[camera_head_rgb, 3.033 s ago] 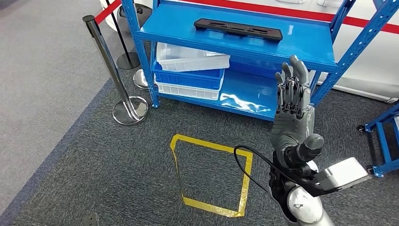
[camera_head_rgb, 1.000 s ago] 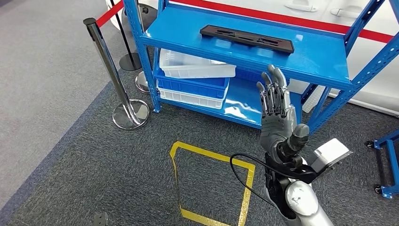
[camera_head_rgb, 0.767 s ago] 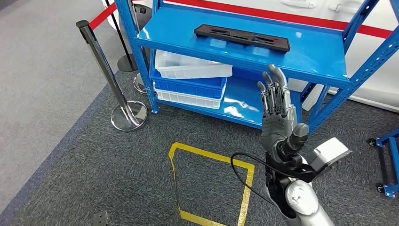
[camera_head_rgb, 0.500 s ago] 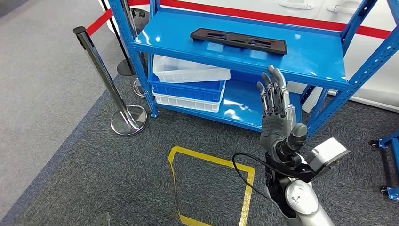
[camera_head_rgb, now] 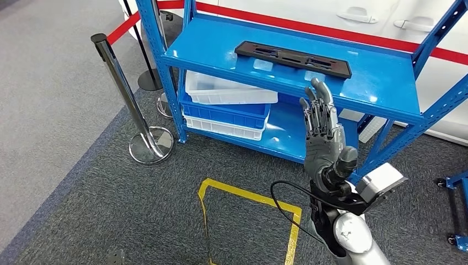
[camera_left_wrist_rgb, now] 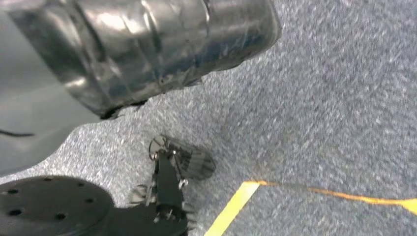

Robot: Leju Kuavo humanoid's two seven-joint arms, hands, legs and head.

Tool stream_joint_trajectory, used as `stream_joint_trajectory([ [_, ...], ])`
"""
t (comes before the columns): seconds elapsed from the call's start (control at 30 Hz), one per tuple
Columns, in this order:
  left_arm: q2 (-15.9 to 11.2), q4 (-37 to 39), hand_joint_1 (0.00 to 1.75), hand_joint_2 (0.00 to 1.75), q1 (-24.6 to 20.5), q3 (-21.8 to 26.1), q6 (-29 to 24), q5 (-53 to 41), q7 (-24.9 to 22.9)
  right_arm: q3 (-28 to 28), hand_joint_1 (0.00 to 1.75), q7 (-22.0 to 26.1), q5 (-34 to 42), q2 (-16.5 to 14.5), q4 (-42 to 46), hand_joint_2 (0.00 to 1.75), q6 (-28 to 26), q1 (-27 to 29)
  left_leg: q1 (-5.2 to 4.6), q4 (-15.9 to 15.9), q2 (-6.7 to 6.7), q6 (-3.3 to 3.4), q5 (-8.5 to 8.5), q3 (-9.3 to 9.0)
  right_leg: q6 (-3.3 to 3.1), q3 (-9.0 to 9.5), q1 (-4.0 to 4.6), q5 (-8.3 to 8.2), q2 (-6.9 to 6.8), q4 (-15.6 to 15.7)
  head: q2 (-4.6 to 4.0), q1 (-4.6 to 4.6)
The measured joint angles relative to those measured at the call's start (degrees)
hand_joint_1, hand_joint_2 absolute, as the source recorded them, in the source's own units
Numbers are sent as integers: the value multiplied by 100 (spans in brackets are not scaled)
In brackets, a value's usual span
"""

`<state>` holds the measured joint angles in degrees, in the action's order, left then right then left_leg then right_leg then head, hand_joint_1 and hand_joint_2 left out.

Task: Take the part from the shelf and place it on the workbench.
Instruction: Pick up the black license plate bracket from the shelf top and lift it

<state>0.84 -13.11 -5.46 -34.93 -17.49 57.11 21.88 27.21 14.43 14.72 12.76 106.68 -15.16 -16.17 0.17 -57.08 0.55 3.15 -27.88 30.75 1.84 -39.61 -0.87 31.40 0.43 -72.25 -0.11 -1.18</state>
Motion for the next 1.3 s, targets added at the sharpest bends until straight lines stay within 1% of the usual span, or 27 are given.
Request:
stream_joint_trajectory([
  [0.07, 8, 1, 0, 0, 15, -1, -1, -1, -8, 0, 0, -2, -7, 4, -6, 0, -7, 2, -2, -4, 10, -41, -116, -153, -26, 150, -3, -574, -4, 689, 0, 0],
  [0.1, 11, 2, 0, 0, 10, -4, -1, -3, -13, 1, 0, -4, -9, 7, -10, 0, -8, -1, -5, -14, 16, -72, -167, -193, -50, 217, 12, -708, -11, 1009, 0, 1],
  [0.13, 13, 3, 0, 0, 1, -10, -2, -8, -19, 2, 0, -5, -9, 9, -15, 0, -1, 4, -9, -25, 17, -110, -213, -207, -88, 256, 24, -775, -17, 1179, 1, 4],
  [0.2, 12, 5, 0, 0, -16, -25, -3, -28, -35, 3, 0, -4, -11, 14, -17, 0, 36, 16, -17, -63, 15, -184, -270, -216, -173, 288, 48, -697, -20, 1264, 1, 4],
  [0.27, 7, 5, 0, 0, -20, -36, -4, -51, -48, 1, 0, 3, -14, 23, -9, 87, 81, 20, -11, -163, 1, -245, -329, -222, -254, 381, 33, -677, -12, 1271, 1, -4],
  [0.3, 5, 6, 0, 0, -26, -45, -4, -63, -52, -1, 0, 7, -15, 27, -3, 131, 102, 15, -4, -330, -6, -274, -382, -150, -289, 438, 23, -654, -12, 1289, 1, -15],
  [0.33, 4, 5, 0, 0, -31, -59, -4, -70, -58, -1, 0, 10, -15, 29, 3, 175, 126, 13, 8, -611, -13, -302, -468, 10, -314, 488, 17, -626, -15, 1305, 0, -23],
  [0.4, 9, 5, 0, 0, -38, -90, -4, -92, -69, 0, 0, 13, -16, 30, 10, 175, 175, 17, 27, -1327, -19, -351, -697, 489, -339, 564, 20, -554, -16, 1312, 0, -40],
  [0.43, 10, 5, 0, 0, -36, -103, -4, -102, -72, 0, 0, 13, -16, 31, 9, 175, 196, 21, 33, -1568, -20, -365, -762, 707, -337, 609, 24, -513, -11, 1312, 0, -40],
  [0.47, 10, 5, 0, 0, -28, -111, -4, -110, -77, 0, 0, 13, -16, 31, 9, 175, 213, 24, 35, -1634, -20, -365, -728, 846, -335, 667, 27, -466, -2, 1312, 0, -40],
  [0.5, 9, 6, 0, 0, -19, -117, -4, -115, -81, 0, 0, 13, -16, 31, 9, 175, 231, 24, 34, -1496, -20, -351, -569, 884, -329, 739, 30, -414, 9, 1312, 0, -42],
  [0.57, 5, 8, 0, 0, -2, -122, -5, -121, -90, 0, 0, 14, -21, 31, 10, 175, 271, 22, 17, -839, -20, -283, 2, 769, -308, 889, 32, -300, 21, 1320, 0, -40],
  [0.6, -1, 11, 0, 0, -2, -126, -5, -124, -95, 1, 0, 14, -28, 31, 10, 175, 285, 20, -7, -548, -22, -242, 190, 709, -289, 949, 33, -254, 24, 1329, 0, -33],
  [0.63, -6, 14, 0, 0, -6, -131, -5, -126, -98, 2, 0, 14, -39, 31, 11, 175, 293, 17, -38, -334, -19, -196, 308, 655, -261, 978, 32, -217, 25, 1338, 0, -33],
  [0.67, -11, 16, 0, 0, -10, -137, -5, -131, -103, 4, 0, 12, -51, 31, 11, 175, 296, 18, -65, -235, -18, -154, 340, 636, -230, 998, 31, -198, 25, 1342, 0, -30],
  [0.7, -14, 18, 0, 0, -13, -142, -5, -134, -110, 5, 0, 11, -69, 31, 15, 175, 299, 17, -82, -199, -17, -120, 303, 615, -200, 1030, 40, -193, 26, 1348, 0, -29],
  [0.77, -10, 18, 0, 0, -7, -149, -4, -140, -117, 7, 0, 7, -115, 33, 28, 175, 307, 13, -53, -93, -18, -64, 334, 493, -149, 1051, 54, -169, 15, 1289, 0, -26],
  [0.8, -9, 19, 0, 0, -6, -155, -4, -142, -120, 7, 0, 3, -152, 37, 34, 175, 304, -1, -35, -48, -21, -39, 325, 420, -127, 998, 55, -134, 9, 1156, 0, -21],
  [0.83, -8, 19, 0, 0, -13, -163, -4, -147, -120, 7, 0, -6, -191, 41, 37, 175, 297, -15, -18, -12, -22, -17, 316, 360, -102, 864, 47, -59, 3, 907, 0, -18],
  [0.93, -15, 20, 0, 0, -40, -196, -4, -157, -120, 7, 0, -77, -371, 52, 31, 175, 235, -27, -16, 5, -16, 26, 235, 273, -41, 205, 18, 280, -2, -49, 0, -16],
  [0.97, -16, 20, 0, 0, -36, -206, -4, -157, -120, 7, 0, -106, -447, 57, 25, 175, 204, -23, -16, 3, -10, 24, 197, 236, -25, 55, 11, 286, -4, -169, 0, -15],
  [1.0, -15, 20, 0, 0, -25, -214, -4, -157, -120, 7, 0, -132, -518, 63, 20, 175, 175, -23, -15, -1, -4, 17, 155, 184, -12, 0, 4, 158, -5, -98, 0, -14],
  [1.07, -8, 20, 0, 0, -7, -221, -3, -157, -120, 7, 0, -169, -628, 77, 15, 175, 130, -29, -12, -12, 8, -11, 59, 64, -17, 138, -11, -408, -8, 543, 0, -13],
  [1.1, -4, 20, 0, 0, -10, -225, -2, -157, -120, 7, 0, -191, -687, 85, 12, 175, 104, -34, -17, -28, 13, -35, 13, 20, -31, 227, -4, -587, -10, 882, 0, -15],
  [1.13, -1, 20, 0, 0, -20, -230, -2, -157, -119, 8, 0, -213, -754, 93, 9, 175, 79, -42, -22, -46, 18, -67, -30, 6, -59, 296, 7, -693, -14, 1123, 0, -16],
  [1.2, -2, 20, 0, 0, -36, -242, -2, -156, -118, 11, 0, -267, -895, 100, 4, 175, 18, -49, -37, -91, 22, -138, -86, 0, -132, 328, 29, -663, -21, 1259, 0, -24],
  [1.3, -16, 20, 0, 0, -42, -256, -4, -156, -118, 13, 0, -441, -1353, 120, 4, 175, -158, -65, -29, -257, 6, -235, -194, 30, -242, 415, 1, -679, -22, 1298, 0, -35],
])
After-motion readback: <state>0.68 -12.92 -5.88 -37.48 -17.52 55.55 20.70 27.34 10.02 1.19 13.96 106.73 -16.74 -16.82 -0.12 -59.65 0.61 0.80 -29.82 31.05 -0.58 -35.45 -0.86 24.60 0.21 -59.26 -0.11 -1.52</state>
